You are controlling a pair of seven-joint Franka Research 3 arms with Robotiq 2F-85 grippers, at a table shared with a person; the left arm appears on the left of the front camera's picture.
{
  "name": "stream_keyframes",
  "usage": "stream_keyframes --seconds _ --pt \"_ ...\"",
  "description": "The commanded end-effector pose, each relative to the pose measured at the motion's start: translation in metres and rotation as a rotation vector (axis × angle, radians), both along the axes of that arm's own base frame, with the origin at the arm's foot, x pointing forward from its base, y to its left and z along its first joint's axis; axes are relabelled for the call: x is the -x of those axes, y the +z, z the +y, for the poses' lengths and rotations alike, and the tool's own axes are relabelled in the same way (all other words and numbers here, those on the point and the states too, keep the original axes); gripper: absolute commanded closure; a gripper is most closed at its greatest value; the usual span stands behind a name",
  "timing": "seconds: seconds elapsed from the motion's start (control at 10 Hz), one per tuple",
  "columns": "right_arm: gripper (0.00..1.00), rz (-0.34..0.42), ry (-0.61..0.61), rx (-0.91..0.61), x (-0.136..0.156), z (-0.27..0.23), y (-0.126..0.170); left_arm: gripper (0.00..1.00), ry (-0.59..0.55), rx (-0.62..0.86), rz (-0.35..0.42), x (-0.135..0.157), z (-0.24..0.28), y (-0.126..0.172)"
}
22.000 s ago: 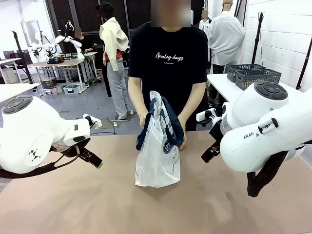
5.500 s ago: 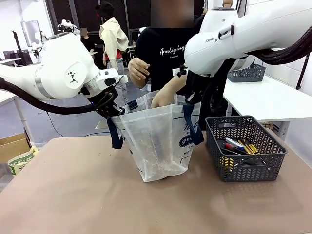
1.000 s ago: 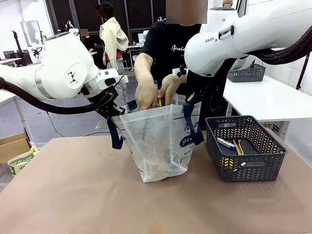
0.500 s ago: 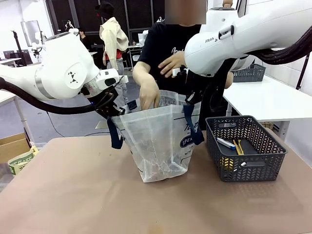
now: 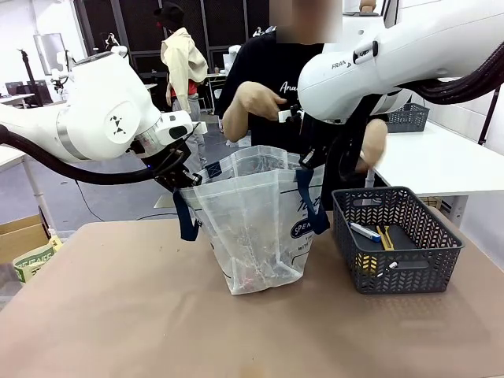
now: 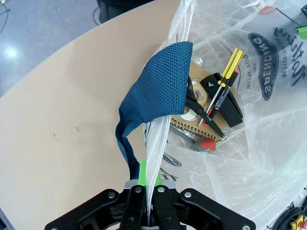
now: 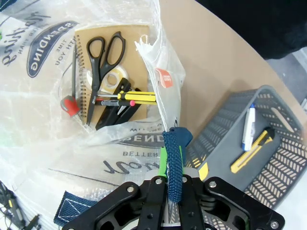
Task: Transfer purchased items from the store into the shopping bag.
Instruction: Move the Reusable shopping bag to the right side of the table.
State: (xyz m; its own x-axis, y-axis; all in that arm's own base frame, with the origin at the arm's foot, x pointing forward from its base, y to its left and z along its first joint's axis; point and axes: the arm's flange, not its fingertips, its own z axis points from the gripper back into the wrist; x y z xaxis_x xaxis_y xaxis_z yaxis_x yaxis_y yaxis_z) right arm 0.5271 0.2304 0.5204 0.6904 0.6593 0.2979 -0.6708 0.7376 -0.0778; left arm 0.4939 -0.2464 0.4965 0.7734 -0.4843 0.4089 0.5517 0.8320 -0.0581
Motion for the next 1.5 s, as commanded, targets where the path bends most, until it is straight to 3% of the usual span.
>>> stream_keyframes --seconds 0.0,1.4 --pt "1.0 0.001 -0.004 0.0 -0.0005 -0.0017 -0.0002 1.0 0.006 0.001 0.0 -0.0007 0.0024 0.0004" --pt "1.0 0.001 -0.004 0.0 -0.0005 -0.0017 -0.0002 1.0 0.006 0.001 0.0 -0.0007 0.0024 0.0004"
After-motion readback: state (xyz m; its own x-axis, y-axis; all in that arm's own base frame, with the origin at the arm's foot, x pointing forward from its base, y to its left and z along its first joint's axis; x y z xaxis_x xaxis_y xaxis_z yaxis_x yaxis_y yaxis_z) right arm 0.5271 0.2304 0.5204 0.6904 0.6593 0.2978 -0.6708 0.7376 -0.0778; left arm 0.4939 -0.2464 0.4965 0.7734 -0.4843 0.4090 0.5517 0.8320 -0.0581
